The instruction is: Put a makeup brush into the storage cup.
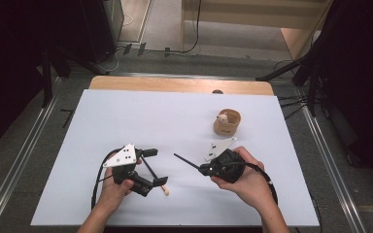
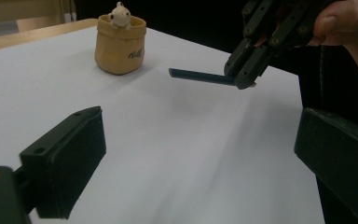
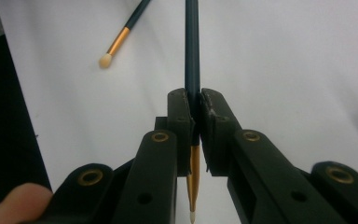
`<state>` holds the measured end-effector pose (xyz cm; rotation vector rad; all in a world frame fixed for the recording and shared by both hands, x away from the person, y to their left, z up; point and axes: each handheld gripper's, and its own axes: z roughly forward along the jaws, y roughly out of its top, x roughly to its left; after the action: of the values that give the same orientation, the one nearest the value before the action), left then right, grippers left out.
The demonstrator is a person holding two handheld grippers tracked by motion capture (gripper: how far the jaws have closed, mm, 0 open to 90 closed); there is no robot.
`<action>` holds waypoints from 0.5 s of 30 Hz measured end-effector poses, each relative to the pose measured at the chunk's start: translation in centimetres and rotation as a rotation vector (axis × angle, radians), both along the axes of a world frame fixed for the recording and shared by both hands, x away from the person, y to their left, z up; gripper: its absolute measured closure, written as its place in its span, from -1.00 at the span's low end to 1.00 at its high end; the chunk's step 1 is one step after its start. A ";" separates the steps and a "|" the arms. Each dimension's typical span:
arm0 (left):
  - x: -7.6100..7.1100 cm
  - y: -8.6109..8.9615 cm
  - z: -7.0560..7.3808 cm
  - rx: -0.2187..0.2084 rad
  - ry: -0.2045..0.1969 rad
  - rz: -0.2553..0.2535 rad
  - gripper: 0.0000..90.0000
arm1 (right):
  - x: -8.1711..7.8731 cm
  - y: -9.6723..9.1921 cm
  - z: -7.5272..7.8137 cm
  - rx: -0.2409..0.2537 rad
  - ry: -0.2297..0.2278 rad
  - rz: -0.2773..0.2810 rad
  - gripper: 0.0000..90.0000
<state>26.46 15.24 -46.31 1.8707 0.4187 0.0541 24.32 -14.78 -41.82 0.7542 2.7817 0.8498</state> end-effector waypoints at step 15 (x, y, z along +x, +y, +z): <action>-0.3 -0.4 0.3 -0.027 0.029 -0.096 -0.60 | -0.9 1.7 0.4 0.020 0.006 0.120 0.88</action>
<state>26.15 14.81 -46.01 1.8644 0.3475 -0.0433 23.40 -13.10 -41.45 0.5988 2.8524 0.8974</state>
